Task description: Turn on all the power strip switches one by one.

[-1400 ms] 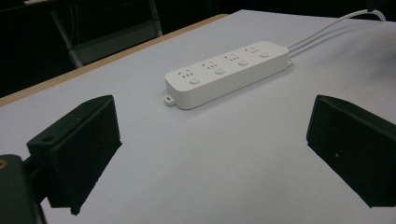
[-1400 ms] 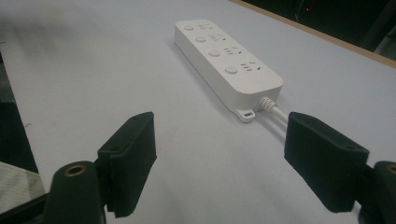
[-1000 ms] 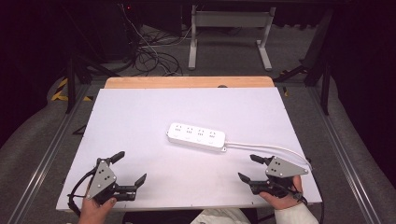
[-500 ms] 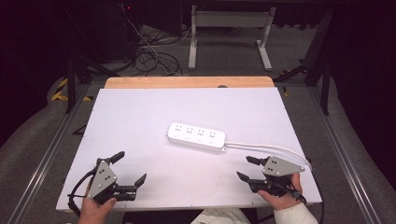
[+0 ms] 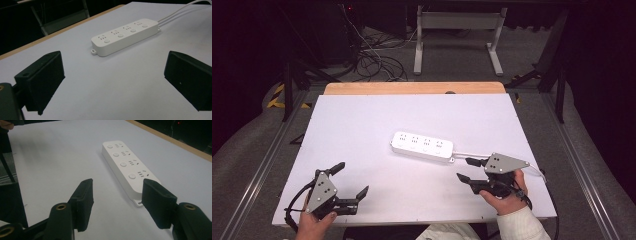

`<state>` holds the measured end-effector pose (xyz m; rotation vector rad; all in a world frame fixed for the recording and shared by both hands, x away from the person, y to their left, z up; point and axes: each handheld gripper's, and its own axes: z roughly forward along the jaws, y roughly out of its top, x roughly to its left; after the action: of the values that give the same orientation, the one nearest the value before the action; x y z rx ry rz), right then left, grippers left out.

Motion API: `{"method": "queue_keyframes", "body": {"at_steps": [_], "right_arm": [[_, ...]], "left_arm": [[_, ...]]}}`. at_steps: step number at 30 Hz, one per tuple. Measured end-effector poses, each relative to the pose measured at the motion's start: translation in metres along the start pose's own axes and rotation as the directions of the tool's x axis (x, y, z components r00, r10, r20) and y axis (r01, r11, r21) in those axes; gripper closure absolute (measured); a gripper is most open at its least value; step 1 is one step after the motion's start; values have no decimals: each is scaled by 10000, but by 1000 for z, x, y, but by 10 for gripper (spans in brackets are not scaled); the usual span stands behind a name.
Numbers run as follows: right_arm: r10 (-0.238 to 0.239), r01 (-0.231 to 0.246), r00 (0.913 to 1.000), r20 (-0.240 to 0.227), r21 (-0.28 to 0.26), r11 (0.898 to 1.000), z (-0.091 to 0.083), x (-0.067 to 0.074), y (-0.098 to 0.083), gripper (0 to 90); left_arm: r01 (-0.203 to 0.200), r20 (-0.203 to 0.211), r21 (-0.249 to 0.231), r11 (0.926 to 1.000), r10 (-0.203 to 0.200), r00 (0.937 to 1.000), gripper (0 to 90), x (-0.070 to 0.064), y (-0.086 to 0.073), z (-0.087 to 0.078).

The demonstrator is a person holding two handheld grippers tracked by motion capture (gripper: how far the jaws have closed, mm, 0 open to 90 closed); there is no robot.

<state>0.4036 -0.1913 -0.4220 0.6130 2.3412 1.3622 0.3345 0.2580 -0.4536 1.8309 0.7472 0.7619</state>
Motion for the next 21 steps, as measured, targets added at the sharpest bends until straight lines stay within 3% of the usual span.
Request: {"method": "queue_keyframes", "body": {"at_steps": [13,15,16,21], "right_arm": [[-165,171,9995,-265,199,9997,10,-4,15,489],[61,-50,9993,-381,292,9996,11,-5,17,513],[544,-524,9977,-412,461,9976,12,-6,18,518],[457,-427,9974,-553,537,9976,17,-8,31,657]], "left_arm": [[-4,33,2,10000,4,10000,34,0,0,1],[-4,20,2,10000,4,10000,34,0,0,1],[-4,25,6,10000,4,10000,34,-1,0,1],[-130,-8,49,9999,130,9999,34,0,0,0]]}}
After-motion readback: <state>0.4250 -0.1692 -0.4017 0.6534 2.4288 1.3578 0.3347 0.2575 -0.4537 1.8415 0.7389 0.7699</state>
